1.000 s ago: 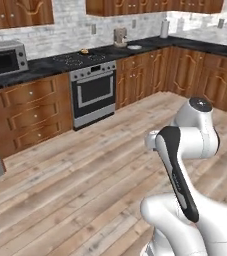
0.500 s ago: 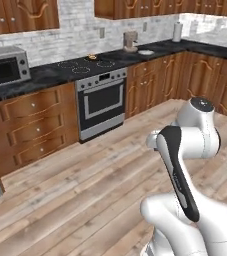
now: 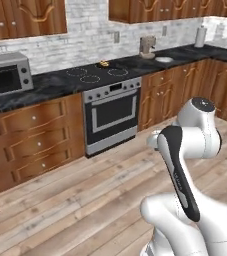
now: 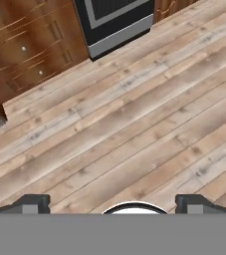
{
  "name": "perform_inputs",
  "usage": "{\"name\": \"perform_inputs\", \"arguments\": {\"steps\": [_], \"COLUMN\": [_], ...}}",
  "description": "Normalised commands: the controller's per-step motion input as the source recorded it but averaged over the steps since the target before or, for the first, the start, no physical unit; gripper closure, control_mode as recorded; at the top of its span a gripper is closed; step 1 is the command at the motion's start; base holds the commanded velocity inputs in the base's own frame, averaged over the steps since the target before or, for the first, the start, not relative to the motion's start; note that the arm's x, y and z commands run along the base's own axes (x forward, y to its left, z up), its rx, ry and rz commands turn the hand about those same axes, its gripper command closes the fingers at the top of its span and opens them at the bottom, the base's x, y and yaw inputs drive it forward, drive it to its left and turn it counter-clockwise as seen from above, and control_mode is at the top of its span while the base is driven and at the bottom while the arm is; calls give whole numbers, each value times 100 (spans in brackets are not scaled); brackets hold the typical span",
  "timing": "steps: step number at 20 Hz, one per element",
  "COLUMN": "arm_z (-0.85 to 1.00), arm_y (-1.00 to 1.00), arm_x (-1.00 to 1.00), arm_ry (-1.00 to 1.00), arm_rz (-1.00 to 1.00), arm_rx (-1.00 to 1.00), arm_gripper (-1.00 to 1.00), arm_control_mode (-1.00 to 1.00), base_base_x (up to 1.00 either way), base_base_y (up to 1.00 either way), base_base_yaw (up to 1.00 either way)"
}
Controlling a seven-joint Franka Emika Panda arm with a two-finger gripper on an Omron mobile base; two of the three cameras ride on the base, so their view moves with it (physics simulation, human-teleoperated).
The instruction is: Place the cold items (sweet potato and carrot) from the fridge in one tupperware on the dining counter. Place the warm items (hot dog and kebab skewer) in the stove area in another tupperware.
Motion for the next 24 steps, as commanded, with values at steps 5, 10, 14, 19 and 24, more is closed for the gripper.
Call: {"name": "perform_inputs", "arguments": {"steps": [5, 10, 14, 19, 24], "arm_z": [0, 0, 0, 0, 0], "arm_y": [0, 0, 0, 0, 0], "arm_x": [0, 0, 0, 0, 0], "arm_ry": [0, 0, 0, 0, 0], "arm_rz": [0, 0, 0, 0, 0], "arm_rx": [0, 0, 0, 0, 0], "arm_gripper": [-100, -100, -100, -100, -100], "arm_control_mode": [100, 100, 100, 100, 100], "base_base_x": [100, 90, 85, 88, 88], "base_base_y": [-52, -55, -57, -53, -54], "base_base_yaw": [25, 24, 26, 25, 26]}}
